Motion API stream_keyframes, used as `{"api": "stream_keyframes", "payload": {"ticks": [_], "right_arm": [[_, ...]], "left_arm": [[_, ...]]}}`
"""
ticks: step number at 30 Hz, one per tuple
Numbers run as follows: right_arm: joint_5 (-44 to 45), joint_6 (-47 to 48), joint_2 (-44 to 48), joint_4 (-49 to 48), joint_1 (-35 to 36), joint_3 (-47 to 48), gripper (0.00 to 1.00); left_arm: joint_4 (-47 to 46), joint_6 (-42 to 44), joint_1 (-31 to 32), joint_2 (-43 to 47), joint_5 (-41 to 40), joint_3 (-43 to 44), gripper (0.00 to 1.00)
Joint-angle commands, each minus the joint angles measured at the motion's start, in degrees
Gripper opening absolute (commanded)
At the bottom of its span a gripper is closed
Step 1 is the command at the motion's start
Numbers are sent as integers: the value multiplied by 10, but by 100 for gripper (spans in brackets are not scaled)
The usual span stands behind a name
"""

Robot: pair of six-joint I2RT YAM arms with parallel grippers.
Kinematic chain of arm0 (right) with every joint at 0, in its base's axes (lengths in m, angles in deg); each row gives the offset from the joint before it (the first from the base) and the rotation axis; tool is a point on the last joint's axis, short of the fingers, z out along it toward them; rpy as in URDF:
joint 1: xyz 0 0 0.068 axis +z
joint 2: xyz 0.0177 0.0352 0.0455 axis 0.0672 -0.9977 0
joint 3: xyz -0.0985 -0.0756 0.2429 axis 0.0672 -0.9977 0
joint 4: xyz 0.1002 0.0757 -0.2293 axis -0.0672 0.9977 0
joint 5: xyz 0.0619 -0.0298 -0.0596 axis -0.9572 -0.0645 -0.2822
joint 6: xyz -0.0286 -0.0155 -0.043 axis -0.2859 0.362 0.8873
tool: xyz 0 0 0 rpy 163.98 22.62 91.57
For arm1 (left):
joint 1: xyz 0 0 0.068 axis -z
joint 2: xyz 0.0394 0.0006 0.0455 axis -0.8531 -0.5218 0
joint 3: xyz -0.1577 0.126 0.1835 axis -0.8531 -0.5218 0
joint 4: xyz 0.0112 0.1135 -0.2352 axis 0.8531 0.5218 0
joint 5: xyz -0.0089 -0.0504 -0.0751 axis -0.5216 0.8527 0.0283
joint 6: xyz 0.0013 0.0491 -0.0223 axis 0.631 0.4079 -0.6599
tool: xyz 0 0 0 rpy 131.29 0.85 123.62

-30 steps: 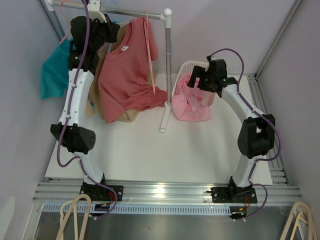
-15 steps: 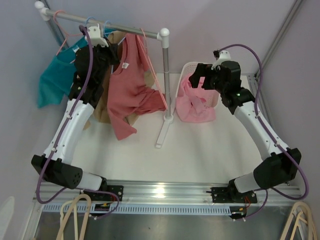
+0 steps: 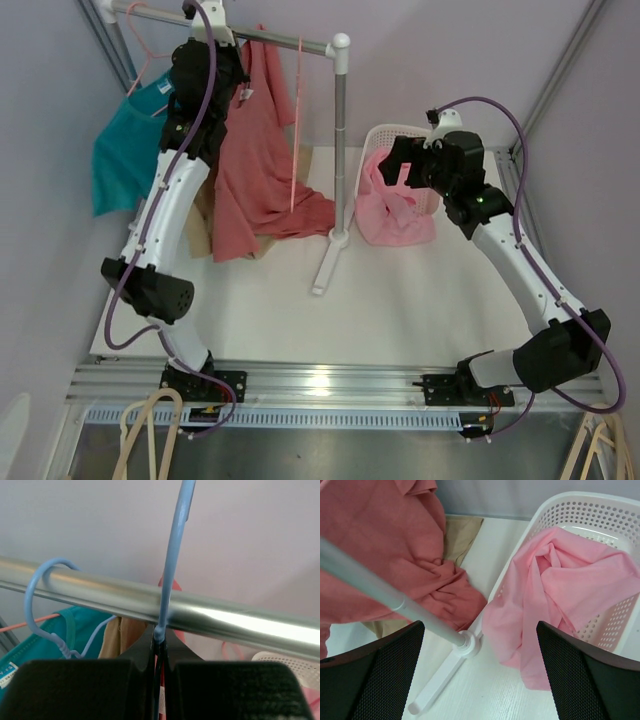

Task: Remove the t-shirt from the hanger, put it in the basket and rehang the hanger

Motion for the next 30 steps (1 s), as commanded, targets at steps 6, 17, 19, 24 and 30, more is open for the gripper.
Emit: {"api": "stream_keyframes", "payload": {"ticks": [6, 17, 19, 24, 30], "right_arm": [[15, 14, 37, 2, 1, 3, 100], [8, 4, 37, -1, 1, -4, 99], [7, 1, 36, -2, 1, -5, 100], [0, -5, 35, -1, 2, -5, 99], [6, -2, 49, 2, 24, -14, 99]], "left_arm": [[-38, 12, 1, 6, 5, 41, 1], [-51, 7, 6, 108, 22, -40, 1], [-30, -19, 6, 124, 31, -45, 1], [59, -77, 9, 155, 26, -66, 1], [107, -131, 23, 230, -15, -173, 1]]}}
